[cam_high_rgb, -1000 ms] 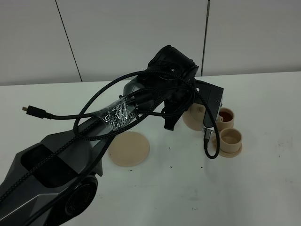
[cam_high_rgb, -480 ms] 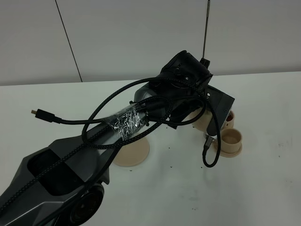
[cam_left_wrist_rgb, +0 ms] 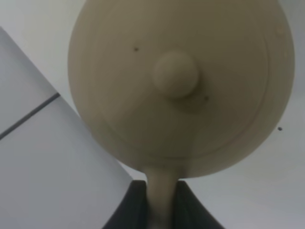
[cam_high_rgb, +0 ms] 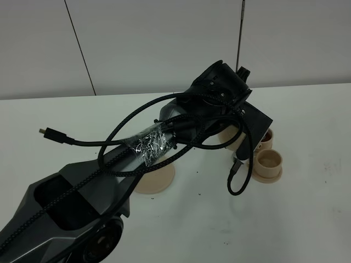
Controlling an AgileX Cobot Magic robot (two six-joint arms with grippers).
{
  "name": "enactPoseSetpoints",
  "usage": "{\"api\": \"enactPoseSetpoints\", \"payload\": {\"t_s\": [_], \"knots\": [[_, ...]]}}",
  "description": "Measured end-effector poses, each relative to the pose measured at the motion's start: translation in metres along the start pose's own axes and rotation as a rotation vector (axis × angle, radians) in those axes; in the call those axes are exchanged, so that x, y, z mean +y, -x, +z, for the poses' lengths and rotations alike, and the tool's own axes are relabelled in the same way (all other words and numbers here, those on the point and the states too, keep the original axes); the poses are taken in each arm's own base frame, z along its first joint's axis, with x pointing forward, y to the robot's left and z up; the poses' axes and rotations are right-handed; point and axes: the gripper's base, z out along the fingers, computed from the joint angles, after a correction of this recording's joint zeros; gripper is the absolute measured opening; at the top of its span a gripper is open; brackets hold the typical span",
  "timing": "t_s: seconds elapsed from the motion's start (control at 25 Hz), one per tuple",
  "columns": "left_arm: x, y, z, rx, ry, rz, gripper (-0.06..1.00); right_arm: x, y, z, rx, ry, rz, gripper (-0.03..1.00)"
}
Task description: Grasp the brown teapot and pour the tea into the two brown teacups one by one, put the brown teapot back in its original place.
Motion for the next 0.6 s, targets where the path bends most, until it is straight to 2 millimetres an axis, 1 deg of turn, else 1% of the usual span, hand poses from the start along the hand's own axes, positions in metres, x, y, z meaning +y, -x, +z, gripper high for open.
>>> {"api": "enactPoseSetpoints", "payload": {"t_s": [0.36, 0.6], "knots": [[0.003, 0.009, -0.004, -0.003, 0.023, 0.066, 0.17, 0.000, 0.000, 0.000, 0.000, 0.000, 0.000, 0.24], [0.006, 0.014, -0.008, 0.025, 0.059, 0.110, 0.17, 0.000, 0.000, 0.000, 0.000, 0.000, 0.000, 0.24]]}}
